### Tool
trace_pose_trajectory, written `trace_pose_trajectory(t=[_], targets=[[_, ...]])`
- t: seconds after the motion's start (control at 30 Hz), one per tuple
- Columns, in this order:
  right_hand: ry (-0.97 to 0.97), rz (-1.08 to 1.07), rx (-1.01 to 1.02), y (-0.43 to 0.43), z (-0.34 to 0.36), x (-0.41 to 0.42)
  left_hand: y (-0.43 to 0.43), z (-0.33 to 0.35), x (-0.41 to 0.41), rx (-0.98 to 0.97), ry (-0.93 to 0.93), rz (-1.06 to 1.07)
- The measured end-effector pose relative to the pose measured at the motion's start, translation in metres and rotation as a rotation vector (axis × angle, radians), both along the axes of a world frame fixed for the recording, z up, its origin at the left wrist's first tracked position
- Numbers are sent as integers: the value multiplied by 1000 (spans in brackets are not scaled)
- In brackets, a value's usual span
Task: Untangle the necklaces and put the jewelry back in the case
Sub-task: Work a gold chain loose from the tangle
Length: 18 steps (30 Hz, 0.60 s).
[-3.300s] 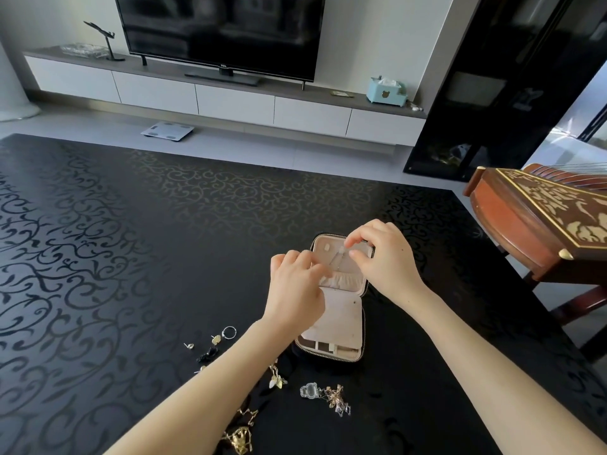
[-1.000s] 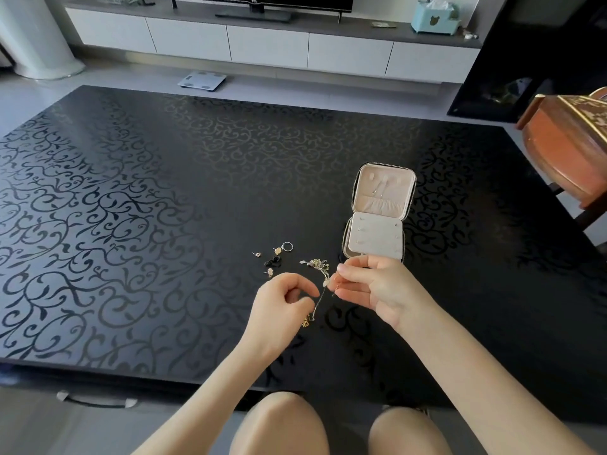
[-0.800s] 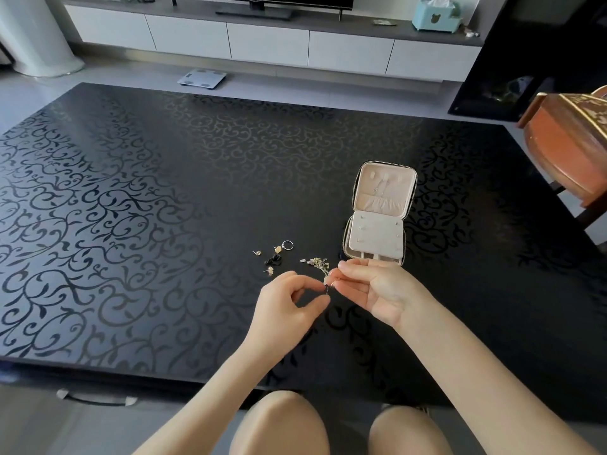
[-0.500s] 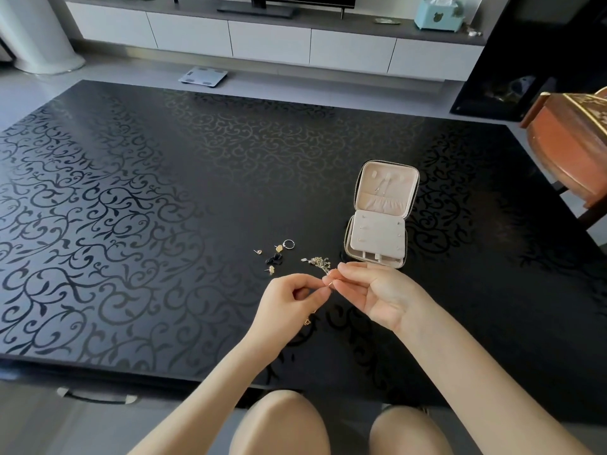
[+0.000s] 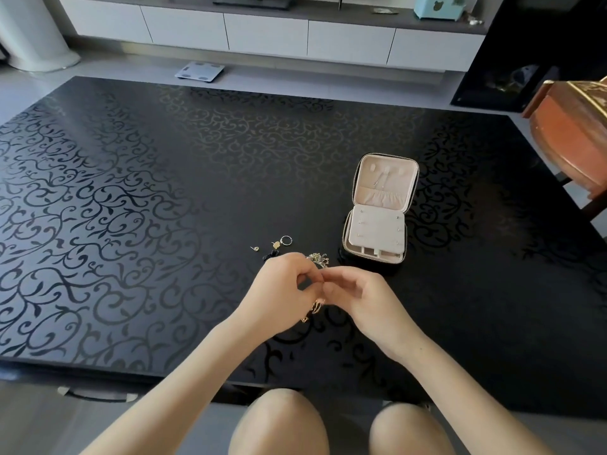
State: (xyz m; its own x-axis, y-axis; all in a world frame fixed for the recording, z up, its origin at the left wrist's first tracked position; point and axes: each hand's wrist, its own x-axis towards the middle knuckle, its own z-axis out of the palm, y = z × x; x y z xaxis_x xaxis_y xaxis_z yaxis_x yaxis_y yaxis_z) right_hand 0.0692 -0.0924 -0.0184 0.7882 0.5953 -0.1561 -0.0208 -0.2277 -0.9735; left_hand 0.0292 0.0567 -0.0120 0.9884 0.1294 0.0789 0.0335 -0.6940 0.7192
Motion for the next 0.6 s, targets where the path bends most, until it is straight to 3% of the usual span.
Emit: trace_pose_trajectory(t=[0.17,0.23,0.33,0.47,0.6], targets=[[-63,-139,-85,2,-5,0,7,-3,1,-90,102,-22],[-148,-164,-159,3,-6,2,10,-6,-3,-334,187,-16],[-96,-180,-148,1,-6,4,13,-12,-9,-665,236,12],[66,-177,-57,1,-10,6,12,-19,-11,-688,208,-1],[67,-158,-46,4,-12,5,11,-21,-11,-765,186,-9]])
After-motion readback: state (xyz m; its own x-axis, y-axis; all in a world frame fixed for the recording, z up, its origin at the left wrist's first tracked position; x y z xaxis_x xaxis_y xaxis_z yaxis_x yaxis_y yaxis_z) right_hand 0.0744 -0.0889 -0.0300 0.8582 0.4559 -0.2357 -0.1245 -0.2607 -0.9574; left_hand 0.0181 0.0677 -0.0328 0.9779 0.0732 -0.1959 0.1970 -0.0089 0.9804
